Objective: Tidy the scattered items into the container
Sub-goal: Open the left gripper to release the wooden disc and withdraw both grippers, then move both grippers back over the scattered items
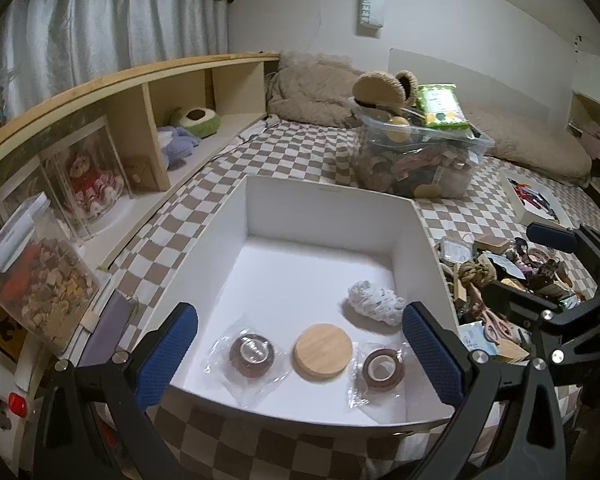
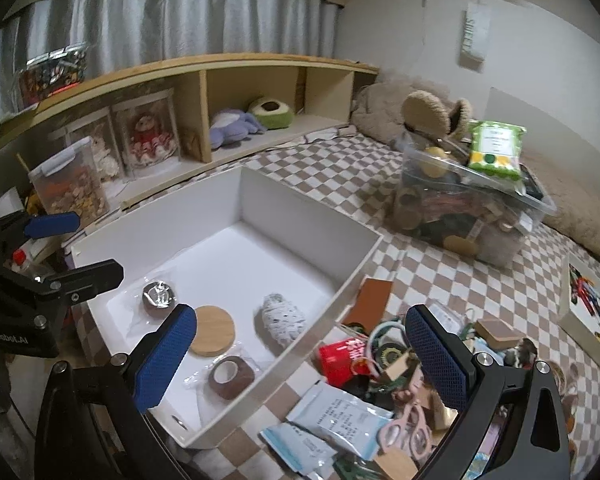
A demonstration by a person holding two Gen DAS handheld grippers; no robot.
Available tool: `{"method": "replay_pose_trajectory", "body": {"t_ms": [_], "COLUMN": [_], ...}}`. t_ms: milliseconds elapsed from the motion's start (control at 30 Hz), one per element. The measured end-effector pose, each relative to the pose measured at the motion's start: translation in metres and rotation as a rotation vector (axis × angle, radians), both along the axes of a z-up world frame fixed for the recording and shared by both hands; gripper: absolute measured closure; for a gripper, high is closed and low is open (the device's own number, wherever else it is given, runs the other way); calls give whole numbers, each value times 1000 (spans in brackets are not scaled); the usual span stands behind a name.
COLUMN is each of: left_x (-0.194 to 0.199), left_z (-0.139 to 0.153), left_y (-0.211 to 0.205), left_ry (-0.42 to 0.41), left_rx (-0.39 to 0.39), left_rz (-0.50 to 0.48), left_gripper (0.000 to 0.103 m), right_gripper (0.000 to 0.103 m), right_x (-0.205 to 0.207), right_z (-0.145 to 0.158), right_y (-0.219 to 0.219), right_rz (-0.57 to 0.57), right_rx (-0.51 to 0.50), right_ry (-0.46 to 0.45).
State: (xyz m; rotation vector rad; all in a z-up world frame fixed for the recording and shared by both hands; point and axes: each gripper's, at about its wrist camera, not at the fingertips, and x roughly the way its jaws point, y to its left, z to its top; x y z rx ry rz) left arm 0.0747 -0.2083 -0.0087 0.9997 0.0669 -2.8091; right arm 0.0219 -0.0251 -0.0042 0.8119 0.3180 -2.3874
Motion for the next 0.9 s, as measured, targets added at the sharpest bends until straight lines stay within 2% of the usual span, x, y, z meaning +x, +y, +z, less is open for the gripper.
{"method": "replay_pose_trajectory", "body": {"t_ms": [200,333,500,900], "left_x": [0,-5,-13,-32], "left_z": [9,12,15,19], "left_y": [23,41,67,118], "left_ry": [64,78,77,109], "left_rx": [-4,-12,-60,-39], "left_rz": [-41,-64,-82,-146], "left_gripper": [0,0,0,0], "right_gripper": [0,0,0,0], "right_x": [-1,-2,-2,-7], "right_z": [4,6,10,15], "right_y": [31,50,75,140], "right_rz": [-54,-89,-123,-226], "right_rx": [-24,-34,-46,-62], "right_ry": [15,25,35,69]}}
